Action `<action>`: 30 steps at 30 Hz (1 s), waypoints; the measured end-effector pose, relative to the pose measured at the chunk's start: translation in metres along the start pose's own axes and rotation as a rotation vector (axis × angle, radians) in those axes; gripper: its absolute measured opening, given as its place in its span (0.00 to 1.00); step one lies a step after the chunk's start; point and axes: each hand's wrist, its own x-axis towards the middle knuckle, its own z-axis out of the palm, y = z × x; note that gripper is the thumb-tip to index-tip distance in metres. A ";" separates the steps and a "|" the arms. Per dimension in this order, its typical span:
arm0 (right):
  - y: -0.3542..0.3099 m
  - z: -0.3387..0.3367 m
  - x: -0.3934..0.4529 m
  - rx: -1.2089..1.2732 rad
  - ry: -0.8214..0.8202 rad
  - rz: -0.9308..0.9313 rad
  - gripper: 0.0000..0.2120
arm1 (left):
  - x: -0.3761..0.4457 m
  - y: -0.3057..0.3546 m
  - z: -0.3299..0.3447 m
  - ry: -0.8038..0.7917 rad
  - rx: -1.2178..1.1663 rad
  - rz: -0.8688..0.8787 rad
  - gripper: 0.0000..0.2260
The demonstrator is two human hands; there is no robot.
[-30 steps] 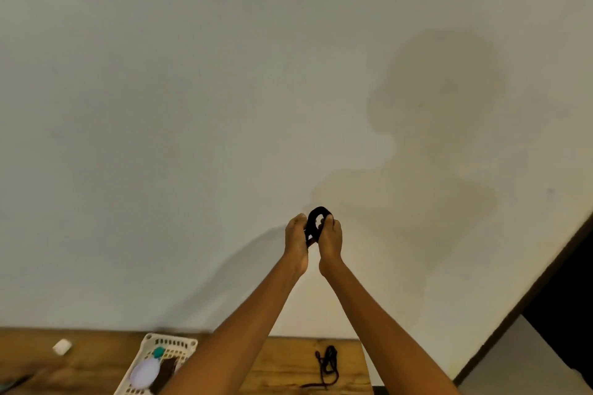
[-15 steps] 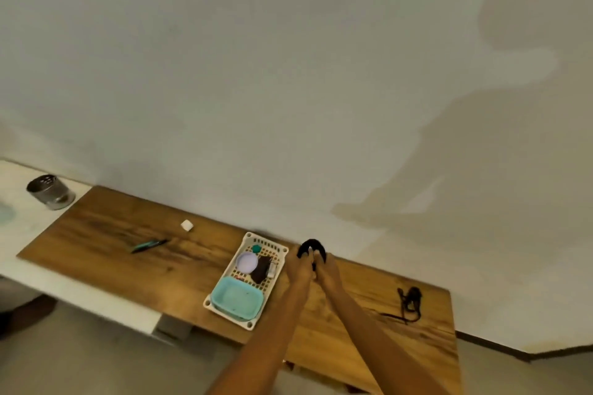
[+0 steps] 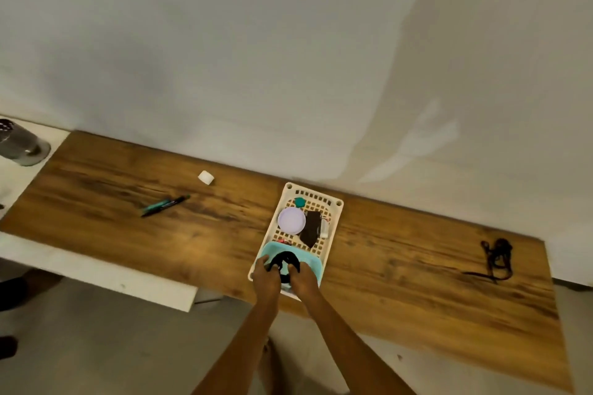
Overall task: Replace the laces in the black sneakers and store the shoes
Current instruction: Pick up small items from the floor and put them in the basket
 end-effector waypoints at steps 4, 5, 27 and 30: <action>0.000 0.026 0.042 -0.047 0.057 0.074 0.17 | 0.049 -0.018 0.002 0.000 -0.002 -0.048 0.14; 0.002 0.031 0.053 -0.051 0.062 0.101 0.17 | 0.055 -0.020 0.005 -0.002 -0.004 -0.050 0.14; 0.014 0.045 0.034 -0.145 0.375 -0.285 0.10 | 0.034 -0.012 0.004 -0.193 -0.135 0.013 0.19; 0.016 0.029 0.033 -0.053 0.444 -0.257 0.12 | 0.026 -0.014 0.010 -0.229 -0.080 0.064 0.18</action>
